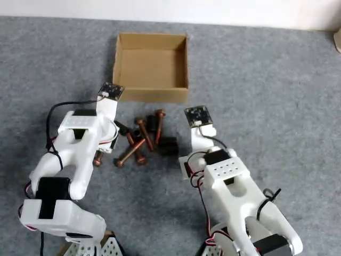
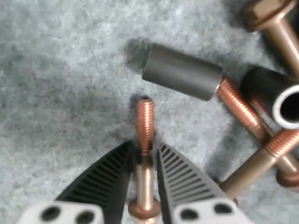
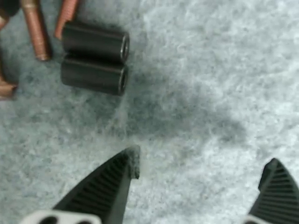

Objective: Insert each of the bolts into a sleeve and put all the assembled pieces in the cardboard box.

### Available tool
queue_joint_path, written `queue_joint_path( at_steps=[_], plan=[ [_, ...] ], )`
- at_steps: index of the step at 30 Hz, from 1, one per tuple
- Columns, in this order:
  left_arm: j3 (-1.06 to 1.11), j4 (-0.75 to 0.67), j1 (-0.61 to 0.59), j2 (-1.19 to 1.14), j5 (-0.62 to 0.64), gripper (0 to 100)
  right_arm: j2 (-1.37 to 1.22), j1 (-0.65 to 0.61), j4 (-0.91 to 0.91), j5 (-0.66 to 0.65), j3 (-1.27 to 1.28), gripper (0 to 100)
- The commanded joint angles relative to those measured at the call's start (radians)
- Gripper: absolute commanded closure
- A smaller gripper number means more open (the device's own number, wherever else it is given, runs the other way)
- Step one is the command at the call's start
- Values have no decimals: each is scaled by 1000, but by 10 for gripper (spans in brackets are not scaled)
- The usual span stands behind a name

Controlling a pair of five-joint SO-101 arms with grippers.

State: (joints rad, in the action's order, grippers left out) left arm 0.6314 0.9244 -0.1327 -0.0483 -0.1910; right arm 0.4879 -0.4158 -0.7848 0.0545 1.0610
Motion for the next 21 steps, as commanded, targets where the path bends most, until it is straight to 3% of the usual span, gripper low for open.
queue_joint_path(
  at_steps=[1, 5, 10, 17, 21],
  plan=[
    [8, 51, -15, 77, -3, 995, -2, 18, 15, -18, -5, 622],
    [107, 34, -16, 214, -3, 995, -2, 16, 15, -18, -5, 622],
    [334, -106, -15, 498, -2, 995, -12, 1, 39, -20, -5, 622],
    [581, -244, -15, 846, -2, 995, -13, -209, 113, -144, -10, 622],
    [604, -245, -33, 900, 0, 995, -41, -312, 111, -117, -136, 622]
  ],
)
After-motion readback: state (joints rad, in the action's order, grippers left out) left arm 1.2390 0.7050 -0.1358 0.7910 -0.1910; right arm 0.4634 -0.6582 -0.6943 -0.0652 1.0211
